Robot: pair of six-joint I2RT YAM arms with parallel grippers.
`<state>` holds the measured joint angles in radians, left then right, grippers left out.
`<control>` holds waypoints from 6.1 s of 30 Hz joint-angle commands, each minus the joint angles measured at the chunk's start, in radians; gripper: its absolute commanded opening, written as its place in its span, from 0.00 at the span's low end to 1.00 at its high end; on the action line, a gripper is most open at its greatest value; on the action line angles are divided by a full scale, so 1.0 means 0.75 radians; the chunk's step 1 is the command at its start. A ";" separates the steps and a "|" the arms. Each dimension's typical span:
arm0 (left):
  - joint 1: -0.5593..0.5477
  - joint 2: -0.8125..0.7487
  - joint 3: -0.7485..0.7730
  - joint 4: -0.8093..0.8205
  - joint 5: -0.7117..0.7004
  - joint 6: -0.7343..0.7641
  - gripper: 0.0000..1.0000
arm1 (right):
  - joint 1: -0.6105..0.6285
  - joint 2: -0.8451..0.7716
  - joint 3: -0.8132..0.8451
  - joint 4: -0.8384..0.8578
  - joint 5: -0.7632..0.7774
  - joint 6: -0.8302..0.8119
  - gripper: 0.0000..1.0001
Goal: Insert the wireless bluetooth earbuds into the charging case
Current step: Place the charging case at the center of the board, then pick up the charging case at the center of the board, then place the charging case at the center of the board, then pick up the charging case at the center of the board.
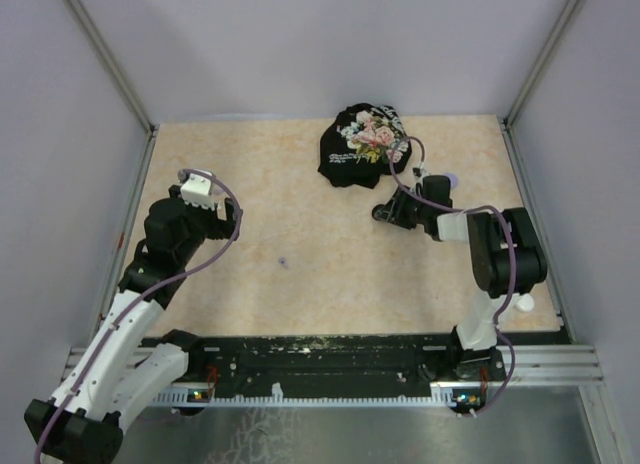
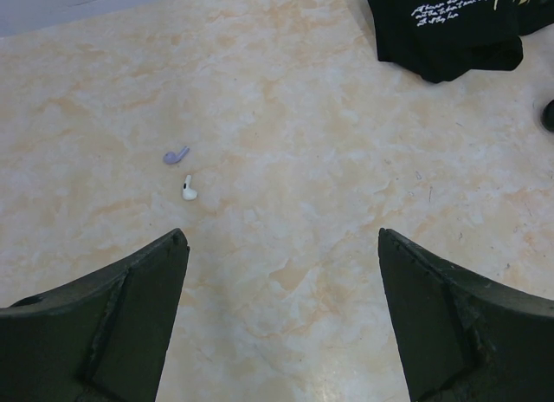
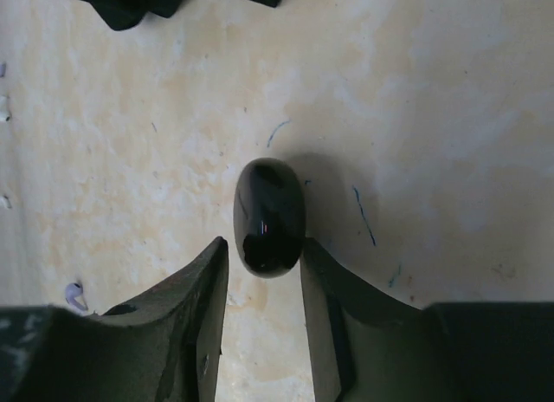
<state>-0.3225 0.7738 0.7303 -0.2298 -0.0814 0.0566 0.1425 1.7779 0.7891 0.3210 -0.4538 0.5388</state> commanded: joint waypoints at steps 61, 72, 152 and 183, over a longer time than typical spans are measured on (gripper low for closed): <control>0.078 0.016 -0.013 0.027 -0.053 -0.026 1.00 | -0.193 0.362 0.825 -0.549 1.209 0.044 0.72; 0.086 0.002 -0.015 0.023 -0.049 -0.028 1.00 | -0.192 0.445 0.950 -0.731 1.166 -0.022 0.59; 0.086 -0.054 -0.033 0.036 0.011 -0.049 1.00 | 0.870 -0.223 0.180 -0.845 0.869 -0.332 0.69; 0.086 0.073 0.047 0.038 0.441 -0.281 1.00 | 0.908 -0.401 0.097 -0.664 0.895 -0.361 0.45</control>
<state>-0.2626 0.8310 0.7238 -0.2260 0.1184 -0.0750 0.8040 1.5726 0.8631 -0.2680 0.2062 0.3069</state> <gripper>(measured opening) 0.998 0.512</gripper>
